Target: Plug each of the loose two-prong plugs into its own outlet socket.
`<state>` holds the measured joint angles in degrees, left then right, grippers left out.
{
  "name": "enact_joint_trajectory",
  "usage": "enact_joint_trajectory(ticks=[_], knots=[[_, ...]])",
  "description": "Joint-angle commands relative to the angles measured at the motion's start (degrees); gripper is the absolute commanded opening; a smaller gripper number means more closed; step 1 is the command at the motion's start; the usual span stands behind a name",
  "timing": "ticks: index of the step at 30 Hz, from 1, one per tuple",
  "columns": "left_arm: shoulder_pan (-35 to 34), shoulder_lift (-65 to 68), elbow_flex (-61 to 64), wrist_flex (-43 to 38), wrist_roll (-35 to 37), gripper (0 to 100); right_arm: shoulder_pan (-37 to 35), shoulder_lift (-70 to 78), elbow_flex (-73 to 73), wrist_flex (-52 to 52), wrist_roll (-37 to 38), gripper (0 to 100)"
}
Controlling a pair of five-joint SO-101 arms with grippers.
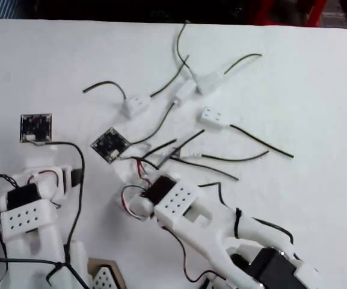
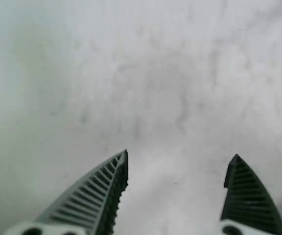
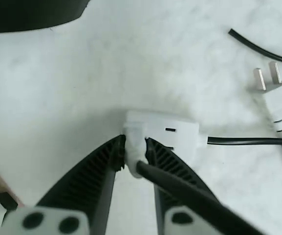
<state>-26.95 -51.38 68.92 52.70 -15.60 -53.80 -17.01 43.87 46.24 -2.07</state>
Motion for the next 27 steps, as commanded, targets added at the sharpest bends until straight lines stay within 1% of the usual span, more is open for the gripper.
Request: enact_joint_trajectory(ticks=[1, 12, 19, 27], knots=[[-0.5, -1.2, -0.2, -1.1, 0.5, 31, -0.2, -0.1, -3.4, 3.5, 0.4, 1.7], [-0.5, -1.2, -0.2, -1.1, 0.5, 31, 0.5, 0.3, -3.9, 4.0, 0.5, 1.7], [-0.5, -1.2, -0.2, -1.1, 0.5, 31, 0.5, 10.2, -7.4, 4.2, 0.4, 1.7], [-0.5, -1.2, -0.2, -1.1, 0.5, 31, 0.4, 11.5, -6.0, 3.8, 0.5, 1.7]])
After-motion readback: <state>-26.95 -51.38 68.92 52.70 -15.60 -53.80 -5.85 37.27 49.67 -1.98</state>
